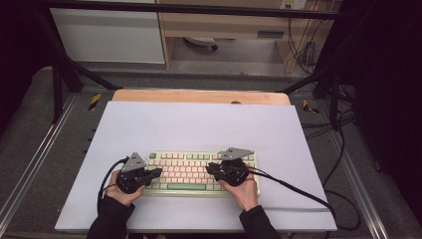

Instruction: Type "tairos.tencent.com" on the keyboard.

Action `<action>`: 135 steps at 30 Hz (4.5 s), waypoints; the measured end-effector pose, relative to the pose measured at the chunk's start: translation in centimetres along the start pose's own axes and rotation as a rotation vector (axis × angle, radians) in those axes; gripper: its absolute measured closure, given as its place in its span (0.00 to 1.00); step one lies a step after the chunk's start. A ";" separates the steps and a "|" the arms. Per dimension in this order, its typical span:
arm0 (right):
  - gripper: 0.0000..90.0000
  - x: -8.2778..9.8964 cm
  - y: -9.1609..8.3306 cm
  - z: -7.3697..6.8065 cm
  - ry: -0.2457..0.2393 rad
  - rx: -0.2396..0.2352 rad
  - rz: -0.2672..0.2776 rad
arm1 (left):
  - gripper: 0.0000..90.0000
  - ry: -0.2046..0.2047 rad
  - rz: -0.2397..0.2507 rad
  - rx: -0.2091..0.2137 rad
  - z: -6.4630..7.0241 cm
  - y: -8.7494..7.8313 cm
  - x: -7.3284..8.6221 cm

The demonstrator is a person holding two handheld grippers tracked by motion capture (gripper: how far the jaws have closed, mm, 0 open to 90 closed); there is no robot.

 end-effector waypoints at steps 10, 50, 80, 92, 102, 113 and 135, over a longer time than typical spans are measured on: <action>1.00 -0.6 2.0 -0.7 0.001 -0.028 -0.014 | 1.00 0.001 0.006 -0.002 -0.1 -0.1 -0.1; 1.00 -1.2 0.8 -0.4 -0.036 -0.028 -0.019 | 1.00 0.005 0.015 0.001 0.2 -0.3 -0.3; 1.00 1.7 -3.1 1.1 -0.001 -0.034 -0.020 | 1.00 0.031 0.014 0.008 1.9 1.1 -2.4; 1.00 2.6 -3.7 1.4 0.009 -0.034 -0.016 | 1.00 0.037 -0.020 0.001 2.4 3.7 -3.0; 1.00 2.8 -3.8 1.2 0.007 -0.040 -0.014 | 1.00 0.036 -0.049 -0.021 2.0 4.9 -2.4; 1.00 2.9 -3.7 1.2 0.005 -0.041 -0.018 | 1.00 0.044 -0.050 -0.013 2.1 5.3 -2.1; 1.00 2.6 -3.9 1.1 0.015 -0.046 0.000 | 1.00 0.028 -0.003 0.006 1.5 1.6 -1.7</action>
Point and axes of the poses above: each handheld gripper's, and its own axes: y roughly forward along the jaws, x roughly out of its underside, z roughly to its right, the point moved 4 cm from there along y, roughly forward along the jaws, and after that the axes turned 6 degrees about -y, right-handed, at the moved point
